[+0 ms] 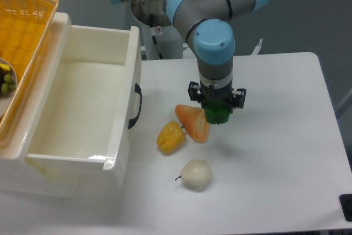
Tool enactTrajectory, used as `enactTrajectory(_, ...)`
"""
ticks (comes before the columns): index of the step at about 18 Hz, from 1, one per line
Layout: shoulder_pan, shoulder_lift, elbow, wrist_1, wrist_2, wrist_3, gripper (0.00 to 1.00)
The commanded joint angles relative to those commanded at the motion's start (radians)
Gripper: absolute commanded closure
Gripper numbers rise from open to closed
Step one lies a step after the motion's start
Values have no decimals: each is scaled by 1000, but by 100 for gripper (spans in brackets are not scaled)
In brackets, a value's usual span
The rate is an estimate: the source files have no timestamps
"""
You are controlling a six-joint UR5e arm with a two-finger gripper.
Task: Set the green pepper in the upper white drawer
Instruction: 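Hold the green pepper in the gripper just above the table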
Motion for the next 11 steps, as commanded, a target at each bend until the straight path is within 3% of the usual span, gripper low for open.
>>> enactTrajectory(8, 12, 8, 9, -3, -20, -24, 93)
enactTrajectory(11, 15, 38, 11, -17, -60, -69, 93)
